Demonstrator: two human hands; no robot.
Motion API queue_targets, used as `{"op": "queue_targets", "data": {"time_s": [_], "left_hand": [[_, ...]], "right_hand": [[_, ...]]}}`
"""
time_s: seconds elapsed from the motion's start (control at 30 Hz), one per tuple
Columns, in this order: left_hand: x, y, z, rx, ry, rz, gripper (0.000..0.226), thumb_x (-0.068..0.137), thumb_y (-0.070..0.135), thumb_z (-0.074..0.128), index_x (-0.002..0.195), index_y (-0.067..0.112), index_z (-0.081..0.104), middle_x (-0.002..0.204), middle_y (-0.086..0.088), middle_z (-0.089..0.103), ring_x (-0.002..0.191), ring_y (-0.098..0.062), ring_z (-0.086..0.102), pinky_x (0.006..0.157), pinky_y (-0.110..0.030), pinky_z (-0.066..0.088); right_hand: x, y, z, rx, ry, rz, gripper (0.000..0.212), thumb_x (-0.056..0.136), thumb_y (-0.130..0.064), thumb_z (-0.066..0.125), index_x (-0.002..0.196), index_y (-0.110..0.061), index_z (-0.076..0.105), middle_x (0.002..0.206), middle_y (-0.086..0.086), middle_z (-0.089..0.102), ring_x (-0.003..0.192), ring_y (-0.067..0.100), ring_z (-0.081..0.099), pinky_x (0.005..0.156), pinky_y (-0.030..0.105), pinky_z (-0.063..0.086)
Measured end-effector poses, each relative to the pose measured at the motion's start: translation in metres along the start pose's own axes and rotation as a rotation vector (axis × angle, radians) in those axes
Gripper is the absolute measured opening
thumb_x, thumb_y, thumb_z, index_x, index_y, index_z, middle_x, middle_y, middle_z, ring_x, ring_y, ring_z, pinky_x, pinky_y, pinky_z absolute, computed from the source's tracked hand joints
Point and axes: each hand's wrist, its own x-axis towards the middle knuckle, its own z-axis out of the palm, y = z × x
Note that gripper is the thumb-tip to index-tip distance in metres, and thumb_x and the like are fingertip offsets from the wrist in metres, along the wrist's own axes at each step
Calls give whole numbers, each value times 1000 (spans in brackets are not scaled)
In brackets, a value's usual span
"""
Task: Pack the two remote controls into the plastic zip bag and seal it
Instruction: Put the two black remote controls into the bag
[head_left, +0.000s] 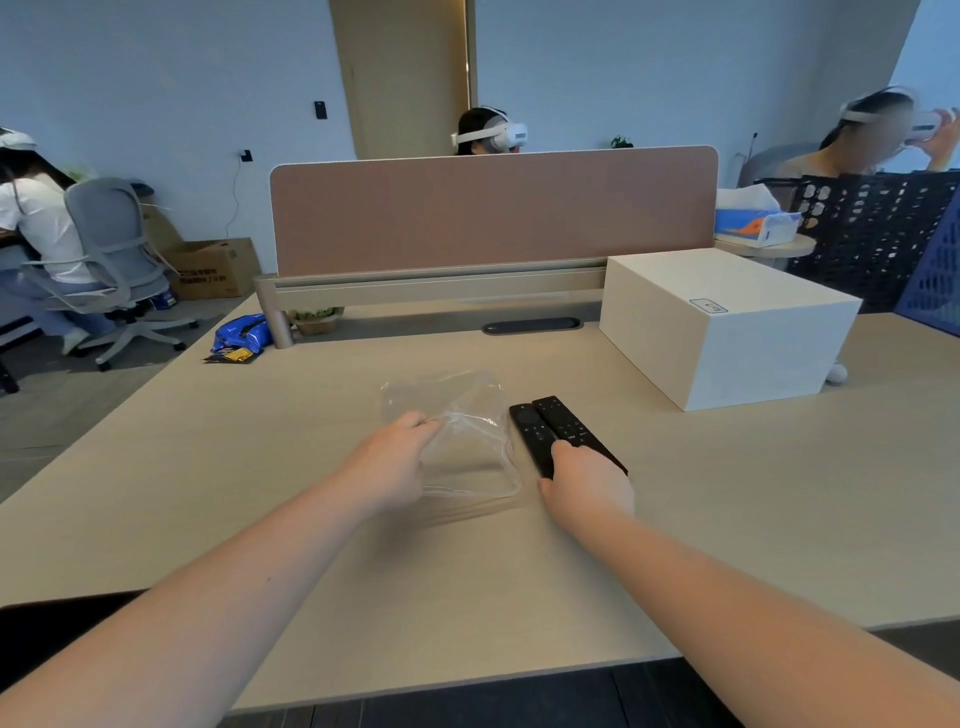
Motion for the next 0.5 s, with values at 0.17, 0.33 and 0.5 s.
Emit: {"op": "queue_targets", "data": {"time_s": [0.17, 0.33, 0.5], "left_hand": [[1, 0, 0, 3, 30, -28, 51, 88, 5, 43, 138, 13, 34, 138, -5, 41, 119, -29, 48, 94, -39, 46], [2, 3, -3, -63, -31, -24, 57, 85, -1, 41, 140, 10, 31, 143, -8, 36, 127, -28, 41, 103, -33, 38], [4, 11, -3, -65, 105, -119, 42, 89, 12, 54, 130, 11, 45, 137, -10, 49, 124, -28, 46, 100, -34, 39]], "right_hand": [[8, 1, -1, 133, 57, 56, 3, 90, -12, 45, 87, -10, 45, 90, 10, 60, 75, 28, 46, 61, 29, 37], [11, 4, -7, 335, 181, 80, 16, 90, -18, 47, 91, -6, 57, 80, 9, 59, 70, 28, 52, 59, 30, 42], [-2, -2, -27, 611, 318, 4, 23, 91, -21, 55, 110, -12, 64, 93, 9, 69, 86, 25, 63, 75, 33, 51]]}}
